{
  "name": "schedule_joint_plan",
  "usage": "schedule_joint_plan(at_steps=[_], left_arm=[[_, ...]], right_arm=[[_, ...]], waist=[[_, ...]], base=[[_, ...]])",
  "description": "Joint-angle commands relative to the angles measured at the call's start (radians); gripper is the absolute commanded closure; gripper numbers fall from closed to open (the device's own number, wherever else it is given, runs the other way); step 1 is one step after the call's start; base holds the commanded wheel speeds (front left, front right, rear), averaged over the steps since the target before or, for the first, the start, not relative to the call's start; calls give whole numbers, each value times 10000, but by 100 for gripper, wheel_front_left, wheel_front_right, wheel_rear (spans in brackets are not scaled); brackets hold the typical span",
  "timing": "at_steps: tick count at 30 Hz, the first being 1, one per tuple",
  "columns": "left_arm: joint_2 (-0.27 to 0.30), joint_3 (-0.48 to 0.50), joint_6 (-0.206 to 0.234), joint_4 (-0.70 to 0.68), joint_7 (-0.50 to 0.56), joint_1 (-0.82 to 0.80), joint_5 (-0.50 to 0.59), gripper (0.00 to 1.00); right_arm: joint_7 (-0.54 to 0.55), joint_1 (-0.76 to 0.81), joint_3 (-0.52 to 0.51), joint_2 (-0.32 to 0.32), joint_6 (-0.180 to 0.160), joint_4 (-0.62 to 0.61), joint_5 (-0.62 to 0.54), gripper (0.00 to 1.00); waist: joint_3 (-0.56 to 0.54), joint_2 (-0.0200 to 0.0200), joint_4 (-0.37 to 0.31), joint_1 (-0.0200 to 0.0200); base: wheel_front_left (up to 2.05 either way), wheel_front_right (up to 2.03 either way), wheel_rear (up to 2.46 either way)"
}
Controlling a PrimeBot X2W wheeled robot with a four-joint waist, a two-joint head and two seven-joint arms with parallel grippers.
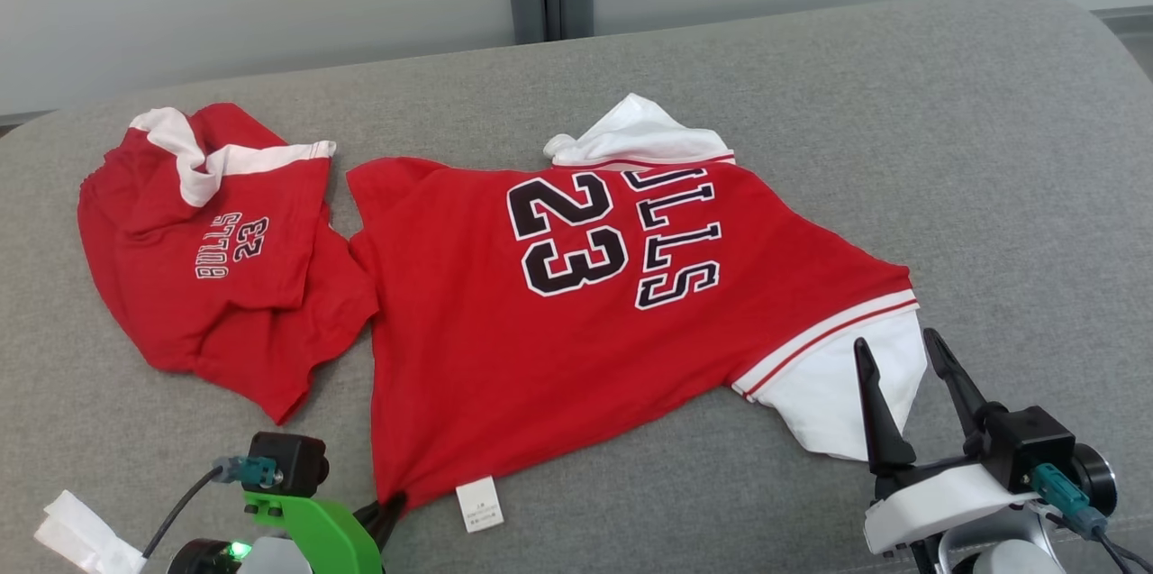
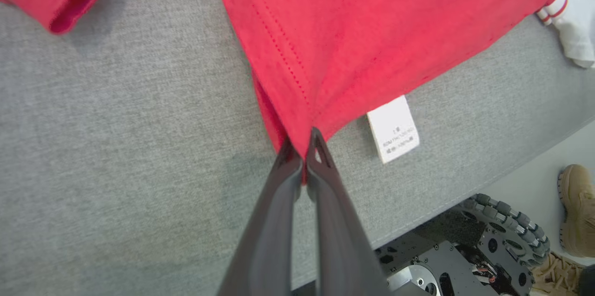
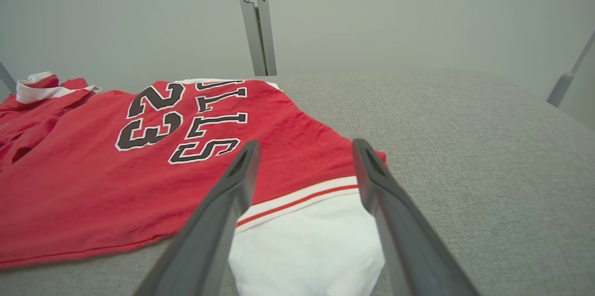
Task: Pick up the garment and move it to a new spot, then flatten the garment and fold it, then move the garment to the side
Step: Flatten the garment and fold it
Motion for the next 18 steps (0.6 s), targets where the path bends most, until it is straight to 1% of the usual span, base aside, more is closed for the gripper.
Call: schedule_joint_plan(at_steps=[1, 2, 5, 7, 9, 10, 12, 15, 17, 18], left_arm=[[-80, 107, -3, 97, -101, -141, -144, 13], [-118, 116, 19, 206, -129, -124, -165, 0], [-261, 175, 153, 424, -402, 9, -104, 0], [-245, 247, 375, 538, -706, 157, 83, 0], [-343, 460, 732, 527, -1328, 318, 269, 0], [-455, 652, 950, 465, -1801, 400, 370, 0], [-593, 916, 1245, 346, -2847, 442, 742, 0], [-1050, 1086, 1374, 98, -4093, 669, 993, 0], [-1272, 949, 1256, -23, -4790, 699, 1291, 0], [-1435, 960, 1318, -14, -5053, 735, 1300, 0]], right_arm=[[-37, -95, 18, -20, -3, 39, 22, 0], [-37, -110, 23, -20, -3, 59, 42, 0], [-37, -72, -7, -19, -3, 72, 70, 0], [-37, 4, -60, -20, -3, 72, 42, 0], [-37, 108, -141, -20, -3, 37, -42, 0], [-37, 150, -209, -22, -3, -11, -120, 0], [-37, 207, -421, -22, -3, -121, -223, 0], [-37, 343, -700, -20, -3, -253, -411, 0], [-37, 378, -865, -66, -3, -312, -540, 0], [-37, 384, -908, -96, -3, -334, -600, 0]], waist=[[21, 0, -54, 0], [12, 0, -93, 0], [-47, 0, -169, 0], [-110, 0, -201, 0], [-203, 0, -210, 0], [-243, 0, -196, 0], [-341, 0, -100, 0], [-507, 0, 105, 0], [-632, 0, 267, 0], [-699, 0, 332, 0]], base=[[0, 0, 0], [0, 0, 0], [0, 0, 0], [0, 0, 0], [0, 0, 0], [0, 0, 0], [0, 0, 0], [0, 0, 0], [0, 0, 0], [0, 0, 0]])
